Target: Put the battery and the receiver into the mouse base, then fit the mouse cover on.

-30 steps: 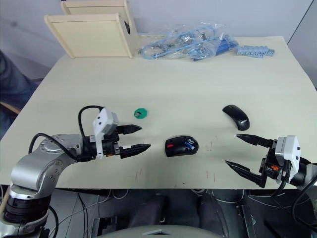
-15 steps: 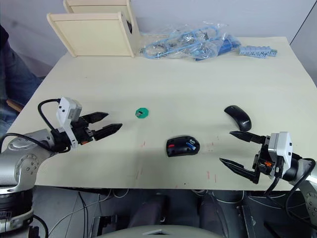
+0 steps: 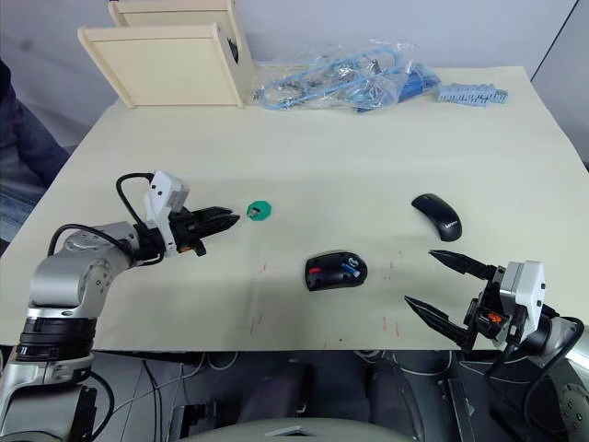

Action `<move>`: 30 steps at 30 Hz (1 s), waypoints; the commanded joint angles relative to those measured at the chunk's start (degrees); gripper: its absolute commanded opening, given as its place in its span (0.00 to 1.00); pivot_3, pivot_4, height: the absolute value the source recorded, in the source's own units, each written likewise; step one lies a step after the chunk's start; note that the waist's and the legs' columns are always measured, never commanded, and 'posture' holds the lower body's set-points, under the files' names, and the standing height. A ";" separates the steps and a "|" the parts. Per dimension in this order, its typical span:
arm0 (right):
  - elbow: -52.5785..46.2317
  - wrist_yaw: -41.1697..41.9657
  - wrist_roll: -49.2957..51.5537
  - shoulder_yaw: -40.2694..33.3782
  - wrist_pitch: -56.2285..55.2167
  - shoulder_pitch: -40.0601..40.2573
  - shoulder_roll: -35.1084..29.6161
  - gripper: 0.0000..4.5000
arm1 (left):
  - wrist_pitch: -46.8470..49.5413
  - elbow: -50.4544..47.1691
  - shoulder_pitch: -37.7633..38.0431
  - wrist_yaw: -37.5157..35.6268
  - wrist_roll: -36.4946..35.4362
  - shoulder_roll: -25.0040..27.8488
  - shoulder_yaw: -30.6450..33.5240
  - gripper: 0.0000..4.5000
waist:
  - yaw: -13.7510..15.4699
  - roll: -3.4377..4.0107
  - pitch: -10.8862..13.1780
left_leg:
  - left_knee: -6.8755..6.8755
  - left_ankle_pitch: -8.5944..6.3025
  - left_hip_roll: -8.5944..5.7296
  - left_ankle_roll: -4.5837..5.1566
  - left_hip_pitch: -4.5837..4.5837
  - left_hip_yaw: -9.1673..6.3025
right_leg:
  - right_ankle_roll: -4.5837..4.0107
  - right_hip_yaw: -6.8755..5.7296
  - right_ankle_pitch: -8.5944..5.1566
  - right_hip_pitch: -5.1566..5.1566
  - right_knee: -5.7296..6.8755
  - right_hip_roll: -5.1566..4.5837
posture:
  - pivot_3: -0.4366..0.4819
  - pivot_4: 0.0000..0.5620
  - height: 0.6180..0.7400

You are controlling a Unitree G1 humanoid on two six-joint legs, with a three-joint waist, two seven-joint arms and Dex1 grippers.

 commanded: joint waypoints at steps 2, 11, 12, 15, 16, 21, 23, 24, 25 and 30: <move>-2.11 -0.78 -0.63 0.51 -1.50 -0.04 0.23 1.00 | 0.13 -0.65 -2.17 3.27 2.34 -0.27 -0.85 0.35 | 0.04 -0.03 0.01 | 0.00 0.00 -0.02 0.00 -0.02 0.00 | 0.00 0.00 0.00 0.00 -0.01 -0.01 | 0.48 0.27 1.00; -1.95 -1.88 -1.92 2.25 -2.35 -0.14 1.09 1.00 | -0.38 1.94 -4.66 5.45 6.01 -1.85 -4.69 0.35 | 0.02 -0.03 0.02 | 0.00 0.00 -0.06 0.00 -0.02 0.00 | 0.00 0.00 0.00 -0.03 0.01 0.00 | 0.48 0.27 1.00; -1.97 -1.86 -1.94 2.21 -2.44 0.02 1.07 1.00 | -0.54 2.35 -4.85 5.60 6.28 -1.99 -4.90 0.35 | 0.01 -0.03 0.02 | 0.00 0.00 -0.07 0.00 -0.02 0.00 | 0.00 0.00 0.00 -0.03 0.01 0.00 | 0.48 0.27 1.00; -2.00 -1.78 -1.92 2.05 -2.55 0.32 0.95 1.00 | -0.97 3.47 -5.41 5.97 7.05 -2.54 -5.38 0.35 | 0.01 -0.03 0.02 | 0.00 0.00 -0.10 0.00 -0.05 0.01 | 0.00 0.02 0.00 -0.11 0.06 0.01 | 0.48 0.27 1.00; -2.02 -1.79 -1.94 2.04 -2.57 0.34 0.92 1.00 | -1.20 3.87 -5.61 5.98 7.33 -2.75 -5.56 0.35 | 0.01 -0.04 0.02 | 0.00 0.00 -0.10 0.00 -0.05 0.01 | 0.00 0.03 0.00 -0.12 0.08 0.01 | 0.48 0.27 1.00; -2.17 -2.04 -1.99 2.01 -2.55 0.43 0.94 1.00 | -3.00 6.51 -6.75 6.13 8.96 -3.81 -6.90 0.35 | 0.04 -0.04 0.02 | 0.01 0.00 -0.11 0.00 -0.11 0.02 | 0.00 0.05 0.00 -0.19 0.12 0.00 | 0.48 0.27 1.00; -2.27 -2.09 -1.95 1.99 -2.59 0.61 0.89 1.00 | -3.59 7.43 -7.25 5.97 9.34 -4.16 -6.98 0.35 | 0.02 -0.04 0.02 | 0.01 0.00 -0.13 0.00 -0.11 0.03 | 0.00 0.06 0.00 -0.20 0.12 0.00 | 0.48 0.27 1.00; -2.30 -2.14 -1.94 1.98 -2.59 0.66 0.87 1.00 | -4.01 8.03 -7.58 5.93 9.61 -4.37 -7.05 0.35 | 0.00 -0.04 0.02 | 0.02 0.00 -0.13 0.00 -0.11 0.03 | 0.00 0.06 0.00 -0.20 0.13 0.00 | 0.48 0.27 1.00; -2.33 -2.23 -1.95 1.98 -2.59 0.65 0.87 1.00 | -4.44 8.68 -7.92 5.82 9.91 -4.56 -7.18 0.35 | 0.00 -0.04 0.02 | 0.01 0.00 -0.13 0.00 -0.11 0.03 | 0.00 0.06 0.00 -0.20 0.13 0.00 | 0.48 0.27 1.00; -2.40 -2.52 -2.25 2.07 -2.99 1.02 1.06 1.00 | -6.70 11.77 -8.96 5.05 11.32 -5.56 -8.15 0.35 | 0.02 -0.04 0.02 | 0.02 0.00 -0.16 0.00 -0.11 0.04 | 0.00 0.07 0.00 -0.20 0.14 0.01 | 0.48 0.27 1.00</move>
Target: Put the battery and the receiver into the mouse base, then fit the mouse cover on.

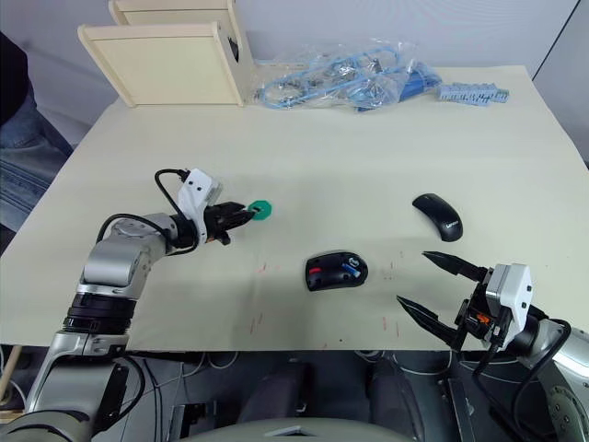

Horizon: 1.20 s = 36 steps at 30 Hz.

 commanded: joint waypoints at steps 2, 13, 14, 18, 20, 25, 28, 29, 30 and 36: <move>-2.35 -0.17 0.12 -0.52 -1.65 0.78 0.01 1.00 | -2.77 1.42 -1.38 -1.11 1.18 -0.35 -0.66 0.35 | 0.01 0.00 0.00 | 0.00 0.00 0.00 0.00 0.00 0.00 | 0.00 0.00 0.00 0.00 0.00 0.00 | 0.48 0.27 1.00; -3.06 -0.96 -0.16 -0.24 -2.18 2.03 0.25 1.00 | -6.42 3.80 -1.79 -2.46 2.78 -0.60 -1.25 0.35 | -0.01 0.00 0.00 | 0.01 0.00 0.00 0.00 0.01 0.01 | 0.00 0.01 0.00 0.00 0.02 0.00 | 0.48 0.27 1.00; -2.98 -0.99 -0.23 -0.13 -2.23 2.03 0.26 1.00 | -6.94 4.12 -1.76 -2.62 3.09 -0.55 -1.33 0.35 | -0.01 0.00 0.00 | 0.01 0.00 0.00 0.00 0.01 0.01 | 0.00 0.01 0.00 0.00 0.02 0.00 | 0.48 0.27 1.00; -3.01 -1.21 -0.37 0.17 -2.29 2.19 0.28 1.00 | -9.11 5.57 -1.61 -3.82 4.14 -0.03 -1.56 0.35 | -0.01 0.00 0.00 | 0.01 0.00 0.00 0.00 0.01 0.01 | 0.00 0.01 0.00 0.00 0.02 0.00 | 0.48 0.27 1.00; -2.95 -1.27 -0.43 0.24 -2.31 2.21 0.24 1.00 | -10.26 6.51 -1.83 -4.42 4.50 0.08 -1.47 0.35 | 0.00 0.00 -0.01 | 0.01 0.00 0.00 0.00 0.01 0.01 | 0.00 0.01 0.00 0.00 0.03 0.00 | 0.48 0.27 1.00; -2.97 -1.31 -0.46 0.29 -2.23 2.37 0.18 1.00 | -12.80 8.37 -2.26 -6.44 5.02 0.33 -1.33 0.35 | -0.01 0.00 -0.01 | 0.01 0.00 -0.01 0.00 0.01 0.01 | 0.00 0.00 0.00 0.00 0.03 0.00 | 0.48 0.27 1.00; -2.83 -1.37 -0.64 0.48 -2.23 2.27 0.20 1.00 | -13.60 9.07 -2.40 -7.28 4.96 0.27 -1.11 0.35 | -0.01 0.00 -0.01 | 0.01 0.00 -0.01 0.00 0.01 0.02 | 0.00 0.01 0.00 0.00 0.03 0.00 | 0.48 0.27 1.00; -2.89 -1.39 -0.66 0.48 -2.23 2.32 0.21 1.00 | -13.69 9.11 -2.37 -7.50 4.88 0.28 -1.03 0.35 | -0.01 0.00 -0.01 | 0.02 0.00 -0.01 0.00 0.01 0.02 | 0.00 0.01 0.00 0.00 0.03 0.00 | 0.48 0.27 1.00; -2.93 -1.40 -0.66 0.50 -2.21 2.38 0.22 1.00 | -13.87 9.24 -2.37 -7.71 4.96 0.33 -1.05 0.35 | -0.01 0.00 -0.01 | 0.02 0.00 -0.01 0.00 0.01 0.02 | 0.00 0.00 0.00 0.00 0.03 0.00 | 0.48 0.27 1.00; -3.07 -1.48 -0.83 0.59 -2.24 2.68 0.31 1.00 | -15.35 9.28 -2.40 -8.61 5.26 0.36 -0.84 0.35 | -0.01 0.00 -0.01 | 0.02 0.00 -0.01 0.00 0.01 0.02 | 0.00 0.00 0.00 0.00 0.03 0.00 | 0.48 0.27 1.00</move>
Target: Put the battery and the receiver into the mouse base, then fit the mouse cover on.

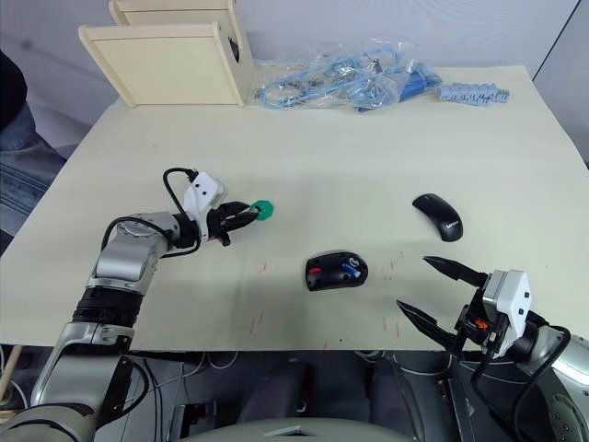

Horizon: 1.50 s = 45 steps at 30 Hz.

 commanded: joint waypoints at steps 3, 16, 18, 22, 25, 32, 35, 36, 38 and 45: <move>-2.28 -0.25 0.29 0.23 -1.21 0.35 0.31 1.00 | -1.65 -0.31 -0.52 -0.88 0.36 0.81 0.42 0.35 | 0.00 0.00 0.00 | 0.00 0.00 0.00 0.00 0.00 0.00 | 0.00 0.00 0.00 0.00 0.00 0.00 | 0.48 0.27 1.00; -2.37 -0.63 -0.01 0.75 -1.30 0.44 0.38 1.00 | -3.68 -0.74 -0.52 -2.31 1.48 1.29 -0.04 0.35 | -0.01 0.00 0.00 | 0.01 0.00 0.00 0.00 -0.01 0.00 | 0.00 0.00 0.00 0.00 0.01 0.01 | 0.48 0.27 1.00; -2.31 -0.64 -0.04 0.79 -1.31 0.38 0.37 1.00 | -3.70 -0.50 -0.71 -2.41 1.74 1.23 -0.12 0.35 | -0.01 0.00 0.00 | 0.01 0.00 -0.01 0.00 -0.01 0.00 | 0.00 0.00 0.00 0.00 0.01 0.01 | 0.48 0.27 1.00; -2.29 -0.69 -0.08 0.87 -1.31 0.26 0.37 1.00 | -3.38 0.02 -1.27 -2.38 1.98 0.97 -0.30 0.35 | -0.02 0.00 0.00 | 0.01 0.00 -0.01 0.00 -0.01 0.00 | 0.00 0.00 0.00 0.00 0.01 0.01 | 0.48 0.27 1.00; -2.28 -0.76 -0.15 0.92 -1.33 0.21 0.41 1.00 | -3.11 0.73 -1.89 -2.46 2.25 0.82 -0.60 0.35 | -0.01 0.00 0.00 | 0.01 0.00 -0.01 0.00 0.00 0.00 | 0.00 -0.01 0.00 0.00 0.01 0.01 | 0.48 0.27 1.00; -2.09 -0.89 -0.28 1.04 -1.38 0.04 0.34 1.00 | -2.72 1.79 -3.27 -2.69 2.62 0.26 -0.98 0.35 | -0.03 0.00 0.00 | 0.02 0.00 -0.03 0.00 -0.01 0.00 | 0.00 -0.01 0.00 0.00 0.02 0.02 | 0.48 0.27 1.00; -2.12 -0.87 -0.33 1.03 -1.48 0.24 0.36 1.00 | -2.63 1.55 -3.24 -3.00 2.76 0.41 -1.16 0.35 | -0.03 0.00 0.00 | 0.03 0.00 -0.02 0.00 -0.01 0.00 | 0.00 0.00 0.00 0.00 0.02 0.02 | 0.48 0.27 1.00; -2.09 -0.89 -0.32 1.02 -1.47 0.20 0.36 1.00 | -2.59 1.53 -3.27 -2.98 2.76 0.45 -1.19 0.35 | -0.04 0.00 0.00 | 0.02 0.00 -0.02 0.00 -0.01 0.00 | 0.00 0.00 0.00 0.00 0.02 0.02 | 0.48 0.27 1.00; -2.04 -0.89 -0.33 1.03 -1.48 0.19 0.36 1.00 | -2.39 1.38 -3.26 -2.93 2.68 0.51 -1.15 0.35 | -0.04 0.00 0.00 | 0.03 0.00 -0.02 0.00 0.00 0.00 | 0.00 0.00 0.00 0.00 0.02 0.02 | 0.48 0.27 1.00; -1.62 -0.84 -0.51 1.29 -1.72 -0.07 0.41 1.00 | -1.80 0.70 -2.90 -2.78 2.69 1.01 -0.90 0.35 | -0.05 0.00 0.00 | 0.03 0.00 -0.02 0.00 0.00 0.00 | 0.00 0.00 0.00 0.00 0.03 0.02 | 0.48 0.27 1.00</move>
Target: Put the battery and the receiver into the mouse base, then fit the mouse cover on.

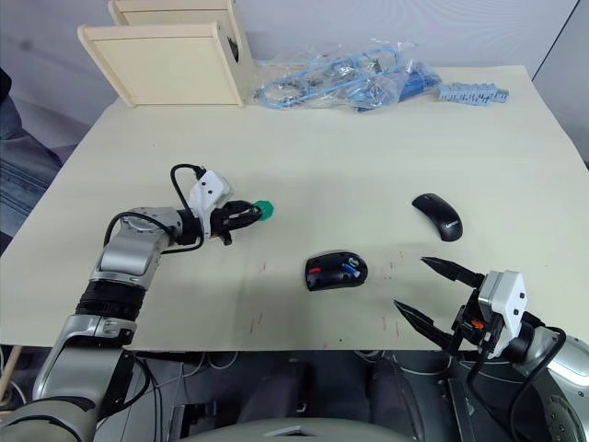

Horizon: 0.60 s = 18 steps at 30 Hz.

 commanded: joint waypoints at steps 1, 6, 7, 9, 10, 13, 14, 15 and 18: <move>-1.58 0.24 0.32 0.07 -1.31 -0.07 0.06 1.00 | 0.17 -1.42 -0.54 -0.09 -0.02 1.00 0.68 0.35 | -0.01 0.00 0.00 | 0.00 0.00 0.00 0.00 0.00 0.00 | 0.00 0.00 0.00 0.00 0.00 0.00 | 0.48 0.27 1.00; -1.15 0.36 0.12 0.34 -1.64 -0.28 0.11 1.00 | 0.67 -1.85 -0.27 0.17 0.04 1.37 0.82 0.35 | -0.01 0.00 0.00 | 0.00 0.00 0.00 0.00 0.00 0.00 | 0.00 0.00 0.00 0.00 0.00 0.00 | 0.48 0.27 1.00; -1.09 0.37 0.12 0.38 -1.70 -0.29 0.08 1.00 | 0.77 -1.96 -0.20 0.24 0.04 1.44 0.84 0.35 | -0.01 0.00 0.00 | 0.01 0.00 0.00 0.00 0.00 0.00 | 0.00 0.00 0.00 0.00 0.00 0.00 | 0.48 0.27 1.00; -0.98 0.38 0.10 0.45 -1.81 -0.36 0.05 1.00 | 0.89 -2.18 -0.11 0.25 0.00 1.54 0.83 0.35 | -0.01 0.00 0.00 | 0.01 0.00 0.00 0.00 0.00 0.00 | 0.00 0.00 0.00 0.00 0.00 0.00 | 0.48 0.27 1.00; -0.92 0.38 0.07 0.49 -1.86 -0.41 0.04 1.00 | 0.92 -2.18 -0.12 0.27 0.01 1.56 0.80 0.35 | -0.01 0.00 0.00 | 0.01 0.00 0.00 0.00 0.00 0.00 | 0.00 0.00 0.00 0.00 0.01 0.00 | 0.48 0.27 1.00; -0.75 0.37 0.04 0.62 -1.94 -0.59 -0.01 1.00 | 0.79 -2.03 -0.24 0.26 0.09 1.54 0.67 0.35 | -0.01 0.00 0.00 | 0.01 0.00 0.00 0.00 0.00 0.00 | 0.00 0.00 0.00 0.00 0.00 0.00 | 0.48 0.27 1.00; -0.71 0.39 0.01 0.64 -1.97 -0.60 -0.02 1.00 | 0.80 -2.01 -0.25 0.26 0.10 1.53 0.65 0.35 | -0.01 0.00 0.00 | 0.01 0.00 0.00 0.00 0.00 0.00 | 0.00 0.00 0.00 0.00 0.00 0.00 | 0.48 0.27 1.00; -0.69 0.39 0.02 0.63 -1.99 -0.60 -0.01 1.00 | 0.78 -2.10 -0.17 0.19 0.12 1.57 0.60 0.35 | 0.00 0.00 0.00 | 0.01 0.00 0.00 0.00 0.00 0.00 | 0.00 0.00 0.00 0.00 0.00 0.00 | 0.48 0.27 1.00; -0.71 0.43 0.04 0.56 -2.05 -0.51 0.00 1.00 | 0.75 -2.34 0.04 0.05 0.12 1.64 0.55 0.16 | -0.01 0.00 0.00 | 0.01 0.00 0.00 0.00 0.00 0.00 | 0.00 0.00 0.00 0.00 0.01 0.00 | 0.48 0.27 1.00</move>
